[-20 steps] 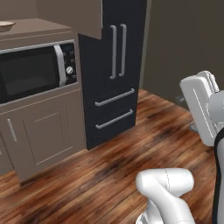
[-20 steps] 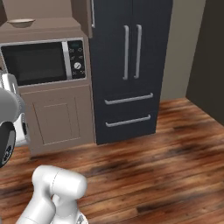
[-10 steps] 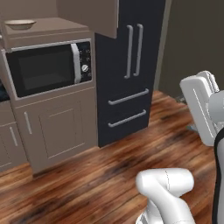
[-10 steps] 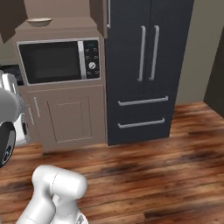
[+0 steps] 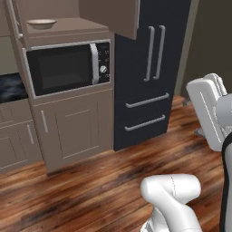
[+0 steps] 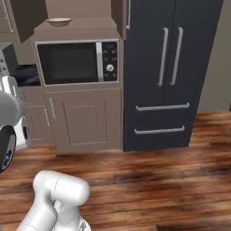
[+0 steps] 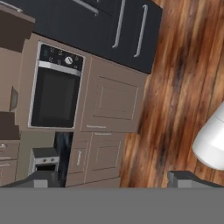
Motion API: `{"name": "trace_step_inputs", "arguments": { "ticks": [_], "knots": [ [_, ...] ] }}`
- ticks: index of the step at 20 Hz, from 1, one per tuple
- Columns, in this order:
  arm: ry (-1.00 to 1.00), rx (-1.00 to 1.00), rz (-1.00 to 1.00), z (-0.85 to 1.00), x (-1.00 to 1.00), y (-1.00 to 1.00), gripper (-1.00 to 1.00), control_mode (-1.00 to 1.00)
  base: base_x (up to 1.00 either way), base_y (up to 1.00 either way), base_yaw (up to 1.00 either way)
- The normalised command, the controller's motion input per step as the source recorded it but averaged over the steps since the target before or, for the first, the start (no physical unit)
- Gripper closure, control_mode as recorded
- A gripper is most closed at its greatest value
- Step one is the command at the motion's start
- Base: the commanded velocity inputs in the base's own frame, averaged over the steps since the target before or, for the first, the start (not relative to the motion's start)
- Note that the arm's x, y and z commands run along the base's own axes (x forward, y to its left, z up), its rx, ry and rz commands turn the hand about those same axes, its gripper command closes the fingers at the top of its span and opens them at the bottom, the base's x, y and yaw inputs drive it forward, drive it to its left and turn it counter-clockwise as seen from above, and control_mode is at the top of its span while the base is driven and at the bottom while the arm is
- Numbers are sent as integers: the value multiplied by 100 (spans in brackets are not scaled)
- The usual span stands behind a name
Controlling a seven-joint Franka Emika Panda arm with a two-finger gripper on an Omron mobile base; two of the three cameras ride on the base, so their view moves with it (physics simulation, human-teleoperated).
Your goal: Move the bowls from the cabinet to the plates on the dining table.
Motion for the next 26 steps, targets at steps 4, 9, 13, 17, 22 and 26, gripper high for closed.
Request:
{"name": "trace_step_inputs", "arguments": {
  "ticks": [4, 9, 13, 17, 22, 26],
  "knots": [
    [0, 0, 0, 0, 0, 0, -100, 100, 0, 11, 24],
    [0, 0, 0, 0, 0, 0, -100, 100, 0, 11, 24],
    [0, 0, 0, 0, 0, 0, -100, 100, 0, 13, 23],
    [0, 0, 0, 0, 0, 0, -100, 100, -3, 27, 19],
    [0, 0, 0, 0, 0, 0, -100, 100, 40, 14, 1],
    [0, 0, 0, 0, 0, 0, -100, 100, 62, 8, -2]
  ]
}}
